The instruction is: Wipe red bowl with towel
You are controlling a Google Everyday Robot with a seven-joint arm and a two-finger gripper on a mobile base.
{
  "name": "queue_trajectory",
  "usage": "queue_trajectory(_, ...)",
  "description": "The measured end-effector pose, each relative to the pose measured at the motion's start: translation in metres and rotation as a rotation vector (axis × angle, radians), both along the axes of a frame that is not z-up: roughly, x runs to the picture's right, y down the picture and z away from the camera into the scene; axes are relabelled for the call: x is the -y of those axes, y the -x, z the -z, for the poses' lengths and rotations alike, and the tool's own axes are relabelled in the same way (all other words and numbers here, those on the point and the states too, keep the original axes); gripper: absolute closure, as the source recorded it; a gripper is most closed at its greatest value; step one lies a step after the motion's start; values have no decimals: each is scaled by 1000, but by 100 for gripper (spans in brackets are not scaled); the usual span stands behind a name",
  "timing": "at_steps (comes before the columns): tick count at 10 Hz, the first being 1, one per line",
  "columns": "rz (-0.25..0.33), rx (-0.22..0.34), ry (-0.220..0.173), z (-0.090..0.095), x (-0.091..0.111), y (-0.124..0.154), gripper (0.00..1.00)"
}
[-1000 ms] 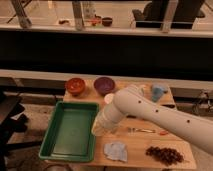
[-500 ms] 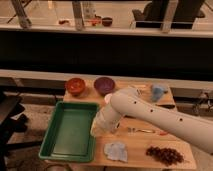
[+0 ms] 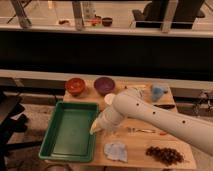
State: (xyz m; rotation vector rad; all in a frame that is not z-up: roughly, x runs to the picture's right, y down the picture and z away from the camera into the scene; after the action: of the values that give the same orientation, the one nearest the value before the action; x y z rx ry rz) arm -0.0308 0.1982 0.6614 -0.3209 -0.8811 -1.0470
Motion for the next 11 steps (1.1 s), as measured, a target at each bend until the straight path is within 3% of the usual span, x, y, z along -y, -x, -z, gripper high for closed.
queue_trajectory(3,-40,-67,4,9,-4,-18,20)
queue_trajectory(6,-73,-118,-22,21,-11,-39,20)
queue_trajectory(9,-106,-314,-11,33,-20,-59,20)
queue_trajectory(11,-86,-450,17,35,-26,-61,20)
